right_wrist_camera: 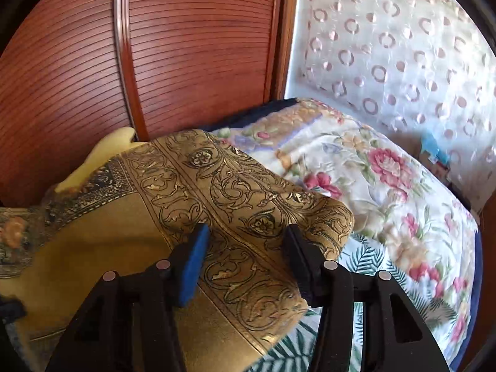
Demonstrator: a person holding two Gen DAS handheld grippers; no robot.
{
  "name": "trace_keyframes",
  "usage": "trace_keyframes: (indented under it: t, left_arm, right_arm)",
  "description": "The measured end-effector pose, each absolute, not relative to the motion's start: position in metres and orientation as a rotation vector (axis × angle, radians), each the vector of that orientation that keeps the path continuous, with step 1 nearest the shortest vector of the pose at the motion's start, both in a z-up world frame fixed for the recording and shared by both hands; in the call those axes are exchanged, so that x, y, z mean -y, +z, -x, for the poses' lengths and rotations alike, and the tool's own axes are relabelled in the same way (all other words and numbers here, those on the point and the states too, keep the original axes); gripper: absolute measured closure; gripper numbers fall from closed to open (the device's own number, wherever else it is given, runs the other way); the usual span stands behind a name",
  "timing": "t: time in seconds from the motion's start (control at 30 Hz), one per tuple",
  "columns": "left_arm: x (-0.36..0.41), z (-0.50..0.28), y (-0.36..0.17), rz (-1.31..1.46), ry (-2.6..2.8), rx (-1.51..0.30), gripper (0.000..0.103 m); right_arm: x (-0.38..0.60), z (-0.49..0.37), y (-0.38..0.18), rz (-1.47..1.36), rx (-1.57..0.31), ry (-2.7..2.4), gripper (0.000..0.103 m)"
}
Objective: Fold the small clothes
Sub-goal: 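Carry the bundle beside the yellow plush toy and open both grippers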
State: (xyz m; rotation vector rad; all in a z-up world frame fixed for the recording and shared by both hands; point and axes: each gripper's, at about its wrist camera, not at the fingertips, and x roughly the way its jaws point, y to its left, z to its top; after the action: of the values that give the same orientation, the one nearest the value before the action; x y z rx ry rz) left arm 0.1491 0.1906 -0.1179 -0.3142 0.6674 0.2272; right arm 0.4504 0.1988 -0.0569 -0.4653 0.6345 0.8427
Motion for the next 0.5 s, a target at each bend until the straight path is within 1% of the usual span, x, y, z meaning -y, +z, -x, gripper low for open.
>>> trace_keyframes:
  t: [0.03, 0.1, 0.13, 0.17, 0.2, 0.27, 0.5]
  left_arm:
    - [-0.191, -0.148, -0.117, 0.306, 0.228, -0.668, 0.074]
    - [-0.190, -0.146, -0.114, 0.294, 0.218, -0.670, 0.060]
    - [-0.189, -0.145, -0.112, 0.283, 0.215, -0.672, 0.058]
    - [-0.187, -0.144, -0.110, 0.273, 0.216, -0.669, 0.051]
    - [-0.186, -0.142, -0.109, 0.265, 0.213, -0.663, 0.039]
    - [-0.182, -0.137, -0.103, 0.248, 0.210, -0.639, 0.021]
    - [-0.164, -0.123, -0.083, 0.138, 0.255, -0.587, 0.018]
  right_arm:
    - [-0.201, -0.450, -0.057, 0.452, -0.622, 0.841, 0.048]
    - [-0.205, -0.447, -0.056, 0.445, -0.619, 0.831, 0.048]
    - [-0.204, -0.445, -0.054, 0.450, -0.616, 0.827, 0.048]
    - [-0.203, -0.442, -0.053, 0.454, -0.611, 0.824, 0.047]
    - [-0.199, -0.438, -0.051, 0.446, -0.609, 0.821, 0.047]
    - [-0.190, -0.429, -0.047, 0.418, -0.606, 0.821, 0.047]
    - [-0.136, -0.387, -0.034, 0.337, -0.584, 0.811, 0.047]
